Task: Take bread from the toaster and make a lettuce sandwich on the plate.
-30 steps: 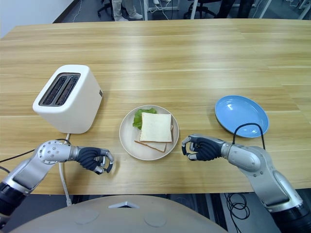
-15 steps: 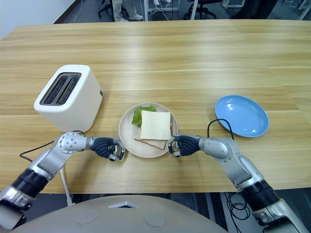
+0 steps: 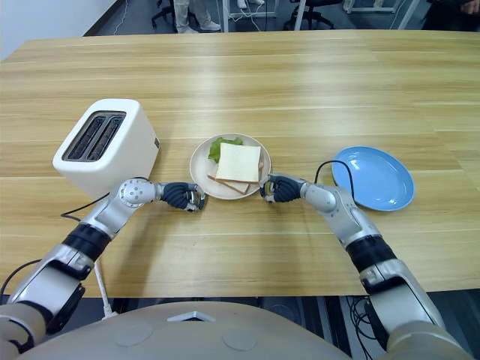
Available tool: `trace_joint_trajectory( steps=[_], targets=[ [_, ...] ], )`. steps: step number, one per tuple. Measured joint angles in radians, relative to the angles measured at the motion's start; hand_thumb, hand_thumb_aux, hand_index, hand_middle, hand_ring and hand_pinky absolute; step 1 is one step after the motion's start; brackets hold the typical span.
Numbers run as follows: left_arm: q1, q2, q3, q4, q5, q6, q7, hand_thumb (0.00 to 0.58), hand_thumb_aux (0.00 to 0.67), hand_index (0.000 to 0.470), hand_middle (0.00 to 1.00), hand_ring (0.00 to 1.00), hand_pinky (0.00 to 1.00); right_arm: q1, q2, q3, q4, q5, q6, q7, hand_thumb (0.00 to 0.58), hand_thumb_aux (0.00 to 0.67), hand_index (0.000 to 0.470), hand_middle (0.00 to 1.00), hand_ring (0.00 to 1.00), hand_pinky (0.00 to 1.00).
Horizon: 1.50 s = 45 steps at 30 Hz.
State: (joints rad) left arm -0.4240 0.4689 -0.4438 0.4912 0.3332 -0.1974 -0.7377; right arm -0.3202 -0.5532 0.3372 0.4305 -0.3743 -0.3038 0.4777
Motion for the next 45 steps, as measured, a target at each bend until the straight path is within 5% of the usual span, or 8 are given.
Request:
trace_joint_trajectory(
  steps=[11, 12, 13, 14, 15, 16, 28, 45],
  targets=[
    [-0.141, -0.089, -0.012, 0.264, 0.061, -0.1, 0.137, 0.538, 0.489, 0.336, 1.0, 1.0, 1.0, -0.188, 0.065, 0.01, 0.359, -0.042, -0.141, -0.177, 0.58, 0.67, 0.46, 1.0, 1.0, 1.0],
    [-0.141, -0.084, -0.012, 0.264, 0.065, -0.104, 0.147, 0.472, 0.381, 0.262, 1.0, 1.0, 1.0, -0.188, 0.064, 0.01, 0.361, -0.042, -0.151, -0.185, 0.58, 0.67, 0.46, 1.0, 1.0, 1.0],
    [-0.136, -0.076, -0.012, 0.253, 0.073, -0.106, 0.156, 0.0, 0.0, 0.0, 1.0, 1.0, 1.0, -0.184, 0.062, 0.009, 0.357, -0.042, -0.161, -0.196, 0.58, 0.67, 0.46, 1.0, 1.0, 1.0],
    [-0.125, -0.062, -0.011, 0.233, 0.079, -0.107, 0.164, 0.0, 0.0, 0.0, 0.93, 0.93, 0.93, -0.176, 0.056, 0.004, 0.345, -0.041, -0.168, -0.207, 0.564, 0.557, 0.382, 0.84, 0.84, 0.84],
    [-0.101, -0.04, -0.005, 0.192, 0.085, -0.103, 0.174, 0.0, 0.0, 0.0, 0.47, 0.47, 0.47, -0.158, 0.045, -0.011, 0.322, -0.04, -0.174, -0.219, 0.468, 0.376, 0.258, 0.41, 0.41, 0.41],
    [-0.066, -0.013, 0.008, 0.134, 0.086, -0.089, 0.182, 0.0, 0.0, 0.0, 0.0, 0.0, 0.0, -0.131, 0.027, -0.033, 0.284, -0.033, -0.176, -0.228, 0.0, 0.0, 0.0, 0.0, 0.0, 0.0],
    [0.282, -0.253, 0.403, -0.521, -0.365, 0.084, 0.367, 0.0, 0.0, 0.0, 0.0, 0.0, 0.0, 0.156, 0.157, -0.333, -0.309, 0.326, -0.027, -0.266, 0.0, 0.0, 0.0, 0.0, 0.0, 0.0],
    [0.233, -0.443, 0.541, -0.1, -0.444, -0.121, 0.582, 0.0, 0.0, 0.0, 0.0, 0.0, 0.0, 0.186, 0.42, -0.42, -0.119, 0.463, 0.065, -0.331, 0.0, 0.0, 0.0, 0.0, 0.0, 0.0]
  ],
)
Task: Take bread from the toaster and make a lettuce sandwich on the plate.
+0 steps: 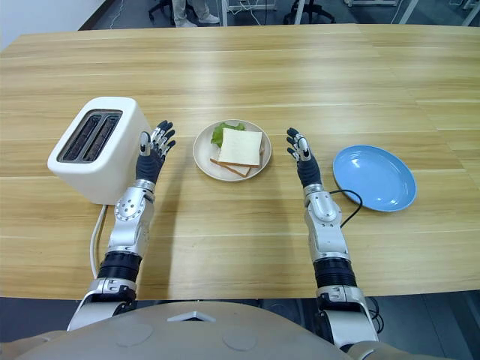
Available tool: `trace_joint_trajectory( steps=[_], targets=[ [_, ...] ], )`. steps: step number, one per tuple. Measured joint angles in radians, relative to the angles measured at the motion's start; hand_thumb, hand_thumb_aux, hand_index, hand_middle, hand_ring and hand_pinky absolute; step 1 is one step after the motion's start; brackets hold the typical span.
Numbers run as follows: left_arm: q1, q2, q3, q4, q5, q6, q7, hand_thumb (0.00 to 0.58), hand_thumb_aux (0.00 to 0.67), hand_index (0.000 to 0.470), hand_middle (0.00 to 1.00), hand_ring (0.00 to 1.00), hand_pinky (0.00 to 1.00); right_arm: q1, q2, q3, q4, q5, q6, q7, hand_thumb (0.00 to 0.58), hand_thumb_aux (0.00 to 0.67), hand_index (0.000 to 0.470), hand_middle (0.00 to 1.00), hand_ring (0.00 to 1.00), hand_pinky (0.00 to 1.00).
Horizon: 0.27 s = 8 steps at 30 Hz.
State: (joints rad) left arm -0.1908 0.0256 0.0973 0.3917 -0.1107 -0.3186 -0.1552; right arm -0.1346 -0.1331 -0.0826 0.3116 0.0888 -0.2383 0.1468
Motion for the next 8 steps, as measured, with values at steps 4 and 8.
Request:
trace_joint_trajectory(
  steps=[4, 8],
  targets=[
    [-0.004, 0.0, 0.011, 0.044, 0.02, -0.094, 0.035, 0.0, 0.0, 0.0, 0.0, 0.0, 0.0, -0.038, 0.0, -0.008, 0.047, 0.0, -0.024, -0.001, 0.0, 0.0, 0.0, 0.0, 0.0, 0.0],
    [-0.006, 0.004, 0.017, 0.052, 0.02, -0.128, 0.037, 0.0, 0.0, 0.0, 0.0, 0.0, 0.0, -0.055, -0.001, -0.012, 0.081, -0.001, -0.042, -0.002, 0.0, 0.0, 0.0, 0.0, 0.0, 0.0]
  ],
)
